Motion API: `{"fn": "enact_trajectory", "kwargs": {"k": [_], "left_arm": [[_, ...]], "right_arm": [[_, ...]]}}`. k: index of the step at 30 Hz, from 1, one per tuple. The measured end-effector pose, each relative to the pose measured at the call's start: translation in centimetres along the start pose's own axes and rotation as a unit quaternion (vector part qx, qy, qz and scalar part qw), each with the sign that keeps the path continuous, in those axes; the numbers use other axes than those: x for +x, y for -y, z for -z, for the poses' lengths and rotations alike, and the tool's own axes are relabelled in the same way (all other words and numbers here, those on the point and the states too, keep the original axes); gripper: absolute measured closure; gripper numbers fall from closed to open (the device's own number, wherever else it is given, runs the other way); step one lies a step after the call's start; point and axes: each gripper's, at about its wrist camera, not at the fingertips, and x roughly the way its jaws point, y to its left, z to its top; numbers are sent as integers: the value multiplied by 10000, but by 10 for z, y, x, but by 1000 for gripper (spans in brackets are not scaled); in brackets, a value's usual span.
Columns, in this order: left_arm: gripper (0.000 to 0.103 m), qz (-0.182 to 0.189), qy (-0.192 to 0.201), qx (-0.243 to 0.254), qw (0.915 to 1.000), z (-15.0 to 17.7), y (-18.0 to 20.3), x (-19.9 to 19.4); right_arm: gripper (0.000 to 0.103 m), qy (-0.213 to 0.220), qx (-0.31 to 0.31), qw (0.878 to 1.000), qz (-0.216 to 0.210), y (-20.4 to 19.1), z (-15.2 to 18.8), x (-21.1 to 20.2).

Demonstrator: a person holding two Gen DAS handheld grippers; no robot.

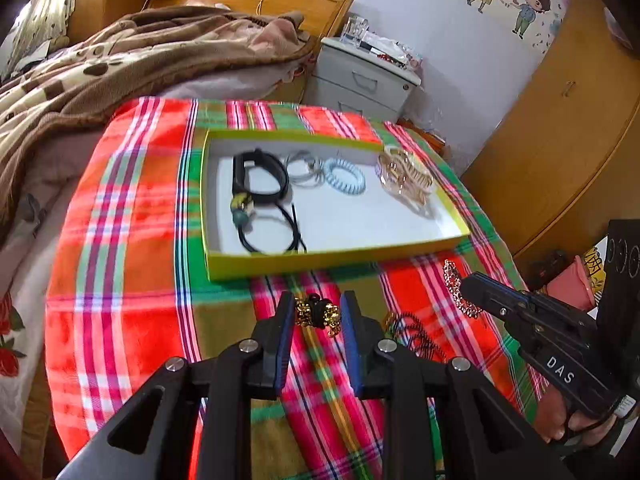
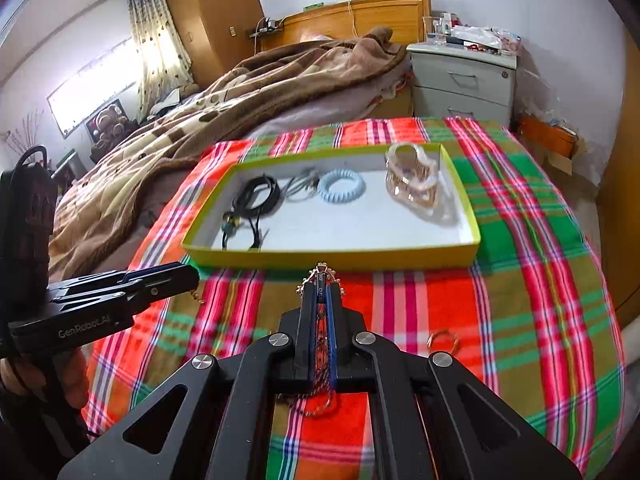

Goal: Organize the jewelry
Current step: 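Carry the necklace and hair clip into the box lid and open both grippers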

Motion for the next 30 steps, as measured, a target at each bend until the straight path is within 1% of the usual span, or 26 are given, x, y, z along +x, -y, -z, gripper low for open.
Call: {"fn": "enact_trajectory", "kwargs": {"k": [4, 10, 15, 17, 20, 24, 30], "left_arm": [[79, -19, 59, 55, 10000, -12, 2, -2], [79, 47, 101, 108, 9999, -34, 6, 4], [79, 32, 103, 176, 9998, -56, 9, 15], [79, 46, 103, 215, 9997, -63, 11, 21], [79, 111, 20, 214, 9997, -75, 13, 36], [79, 92, -145, 218, 9996, -84, 15, 59], [79, 24, -375, 228, 9990, -90, 15, 88]], "right_arm": [[99, 63, 9, 10000, 4, 6, -15, 2], [99, 134, -8, 9999, 25, 13, -34, 7], [99, 154, -41, 9998, 111, 21, -51, 19], [99, 87, -74, 9998, 173, 25, -57, 29], [99, -9, -68, 9998, 203, 32, -63, 44], [99, -124, -68, 9997, 206, 40, -67, 61], [99, -288, -210, 9991, 249, 46, -64, 77]]}}
